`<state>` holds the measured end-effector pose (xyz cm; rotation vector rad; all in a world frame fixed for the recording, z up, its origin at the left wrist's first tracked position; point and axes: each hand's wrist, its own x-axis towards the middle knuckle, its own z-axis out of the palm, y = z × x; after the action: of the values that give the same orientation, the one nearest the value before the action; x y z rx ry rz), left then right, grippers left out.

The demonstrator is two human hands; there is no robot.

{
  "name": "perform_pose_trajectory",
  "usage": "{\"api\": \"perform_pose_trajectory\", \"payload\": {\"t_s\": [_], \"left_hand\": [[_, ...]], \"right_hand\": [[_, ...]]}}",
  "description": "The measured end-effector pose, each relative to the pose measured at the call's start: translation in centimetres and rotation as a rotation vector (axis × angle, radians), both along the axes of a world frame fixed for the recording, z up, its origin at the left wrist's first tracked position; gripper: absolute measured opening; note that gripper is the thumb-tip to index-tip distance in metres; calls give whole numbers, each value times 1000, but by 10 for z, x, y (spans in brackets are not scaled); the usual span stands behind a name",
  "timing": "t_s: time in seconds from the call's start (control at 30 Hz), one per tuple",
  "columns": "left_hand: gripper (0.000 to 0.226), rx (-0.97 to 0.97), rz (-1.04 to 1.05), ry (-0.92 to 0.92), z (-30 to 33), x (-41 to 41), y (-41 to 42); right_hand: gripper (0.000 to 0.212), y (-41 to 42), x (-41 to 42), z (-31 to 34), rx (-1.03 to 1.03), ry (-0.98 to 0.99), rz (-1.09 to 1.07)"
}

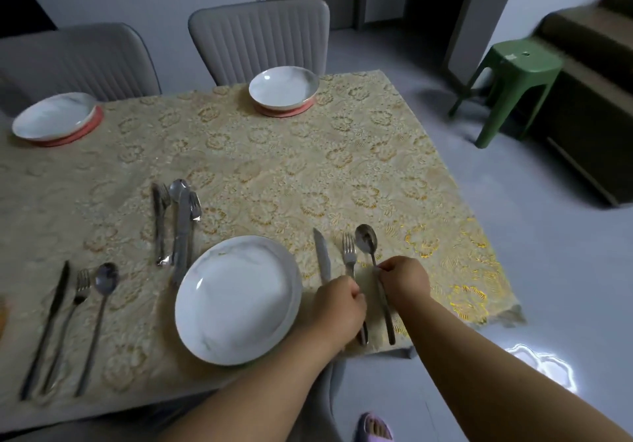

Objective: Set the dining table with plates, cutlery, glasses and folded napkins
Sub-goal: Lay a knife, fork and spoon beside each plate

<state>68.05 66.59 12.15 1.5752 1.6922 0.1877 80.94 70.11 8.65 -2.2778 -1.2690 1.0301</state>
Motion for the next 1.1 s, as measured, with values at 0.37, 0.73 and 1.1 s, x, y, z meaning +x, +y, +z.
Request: {"api": "perform_pose_trajectory", "payload": {"t_s": [0.37, 0.73, 1.1], "left_hand": [[12, 89, 37, 77, -2, -3, 2], [14, 156, 17, 15, 37, 41, 35], [7, 201, 232, -141, 62, 204, 121]], "right_hand": [[10, -8, -3, 3, 75, -96, 11], [34, -1, 40, 55, 180, -24, 12], [24, 76, 199, 111, 305, 78, 48]]}}
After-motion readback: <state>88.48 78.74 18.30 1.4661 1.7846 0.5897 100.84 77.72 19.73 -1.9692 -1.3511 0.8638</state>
